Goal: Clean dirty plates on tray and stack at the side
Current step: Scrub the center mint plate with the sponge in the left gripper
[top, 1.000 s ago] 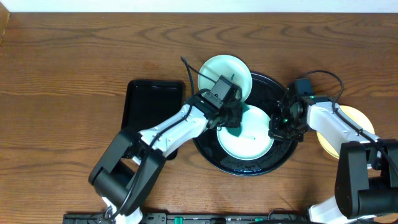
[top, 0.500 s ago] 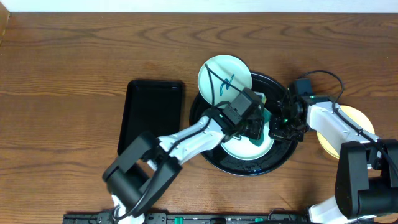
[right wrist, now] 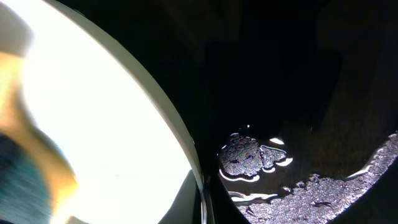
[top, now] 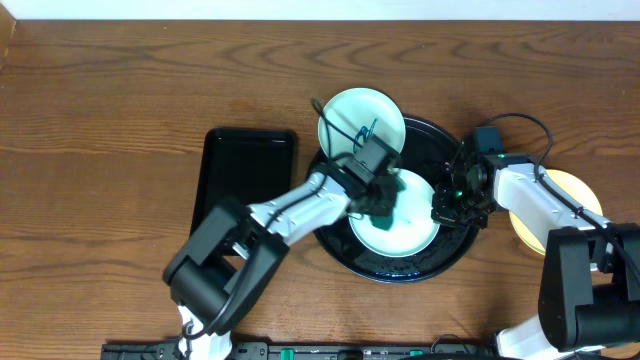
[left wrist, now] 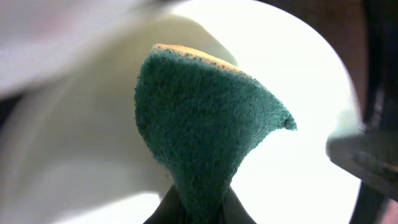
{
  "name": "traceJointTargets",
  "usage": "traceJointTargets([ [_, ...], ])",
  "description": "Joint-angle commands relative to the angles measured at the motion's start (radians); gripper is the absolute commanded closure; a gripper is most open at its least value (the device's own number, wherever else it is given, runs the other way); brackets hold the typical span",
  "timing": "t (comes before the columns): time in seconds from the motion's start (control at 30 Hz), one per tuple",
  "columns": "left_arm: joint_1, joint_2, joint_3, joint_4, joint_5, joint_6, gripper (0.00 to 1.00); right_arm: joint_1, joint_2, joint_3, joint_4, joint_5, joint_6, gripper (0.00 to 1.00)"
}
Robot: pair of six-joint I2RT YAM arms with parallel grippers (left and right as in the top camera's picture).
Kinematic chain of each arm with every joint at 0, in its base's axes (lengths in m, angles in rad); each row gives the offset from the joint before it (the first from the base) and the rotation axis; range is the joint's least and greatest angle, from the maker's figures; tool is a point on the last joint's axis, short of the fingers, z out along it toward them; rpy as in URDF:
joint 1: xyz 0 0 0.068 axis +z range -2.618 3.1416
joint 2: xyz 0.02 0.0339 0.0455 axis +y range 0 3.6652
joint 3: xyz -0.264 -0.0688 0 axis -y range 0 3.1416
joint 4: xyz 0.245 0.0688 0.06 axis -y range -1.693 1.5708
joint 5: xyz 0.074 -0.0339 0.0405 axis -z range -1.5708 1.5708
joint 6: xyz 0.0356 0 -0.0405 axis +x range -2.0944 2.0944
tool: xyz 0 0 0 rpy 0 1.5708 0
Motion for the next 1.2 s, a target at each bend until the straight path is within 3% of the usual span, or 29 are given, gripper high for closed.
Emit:
traceJointTargets([
  [0.0, 0.052, -0.040, -0.013, -0.015, -0.038, 0.033, 0.92, 0.002, 0.009, -0.004, -0.001, 0.032, -0.002, 0.99],
  [0.2, 0.027, -0.124, -0.013, 0.077, 0.088, 0.018, 0.92, 0.002, 0.009, -0.004, 0.000, 0.032, -0.002, 0.99],
  [0.73, -0.129, 0.006, -0.013, 0.263, -0.031, -0.021, 0.92, 0.002, 0.009, -0.004, -0.002, 0.032, -0.001, 0.99],
  [0.93, -0.113, 0.042, -0.013, 0.196, -0.146, -0.016, 0.92, 0.002, 0.009, -0.004, -0.009, 0.032, -0.002, 0.99],
  [1.17, -0.031, 0.018, -0.013, 0.043, -0.160, 0.017, 0.92, 0.002, 0.009, -0.004, -0.008, 0.032, -0.002, 0.99],
])
